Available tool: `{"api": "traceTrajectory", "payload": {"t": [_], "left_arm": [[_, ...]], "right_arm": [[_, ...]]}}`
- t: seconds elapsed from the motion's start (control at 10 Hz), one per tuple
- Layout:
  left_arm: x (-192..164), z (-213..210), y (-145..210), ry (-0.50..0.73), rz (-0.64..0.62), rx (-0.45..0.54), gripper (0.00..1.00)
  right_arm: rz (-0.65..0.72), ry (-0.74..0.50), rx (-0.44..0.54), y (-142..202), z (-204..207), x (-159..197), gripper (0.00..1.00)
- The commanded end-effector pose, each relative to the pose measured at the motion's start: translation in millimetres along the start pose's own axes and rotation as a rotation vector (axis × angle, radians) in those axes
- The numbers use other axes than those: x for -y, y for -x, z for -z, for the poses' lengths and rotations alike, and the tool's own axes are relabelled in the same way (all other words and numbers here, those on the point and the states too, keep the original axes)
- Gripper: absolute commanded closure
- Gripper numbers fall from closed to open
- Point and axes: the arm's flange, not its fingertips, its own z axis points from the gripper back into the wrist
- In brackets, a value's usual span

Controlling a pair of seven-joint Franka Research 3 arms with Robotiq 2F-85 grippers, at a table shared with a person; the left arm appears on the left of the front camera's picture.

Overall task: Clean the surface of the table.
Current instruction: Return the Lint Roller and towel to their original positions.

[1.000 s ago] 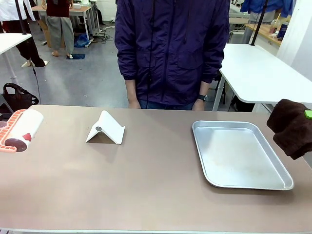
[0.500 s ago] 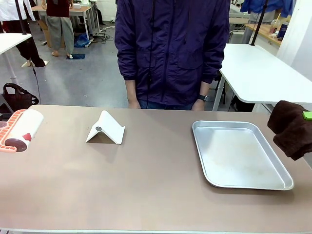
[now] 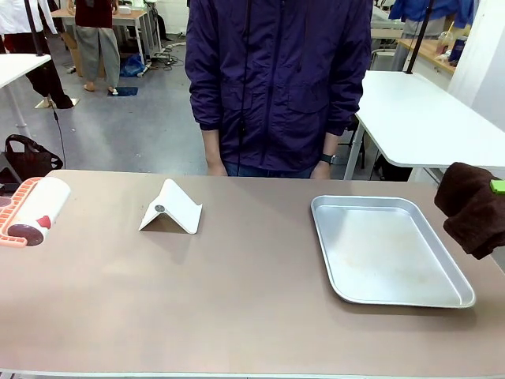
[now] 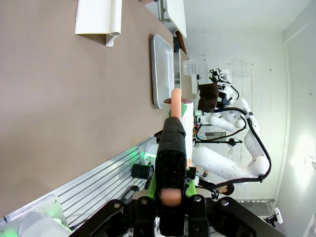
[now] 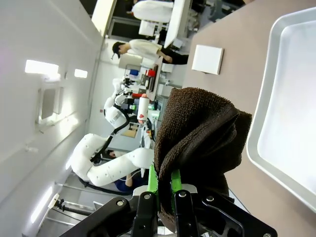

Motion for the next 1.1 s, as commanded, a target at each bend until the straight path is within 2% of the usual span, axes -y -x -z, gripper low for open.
{"api": "traceTrajectory", "payload": {"t": [0.0,0.5,0.6,0.7,0.8,0.9,1.0], "left_arm": [[3,-1,-1,0.011,-0.005,0.009,0.78],[3,-1,-1,0.011,-0.005,0.009,0.78],[0,0,0,0.0,0.0,0.0,0.78],[17,1,-12,-0.069,-0.003,-0.034,0.78],[37,16,-34,-0.164,0.009,-0.062,0.78],[45,36,-63,-0.282,-0.059,-0.021,0.78],[60,66,-89,-0.348,-0.057,-0.049,0.78]], "right_arm": [[-0.009,-0.009,-0.007,-4,0,-3,0.89],[0.0,0.0,0.0,0,0,0,0.89],[0.021,-0.01,0.045,-3,6,-3,0.89],[0.022,0.047,0.038,-18,27,-11,0.89],[-0.037,0.048,0.027,-37,57,-20,0.89],[-0.059,0.078,0.099,-57,84,-19,0.89],[-0.082,0.122,0.034,-69,126,-18,0.89]]}}
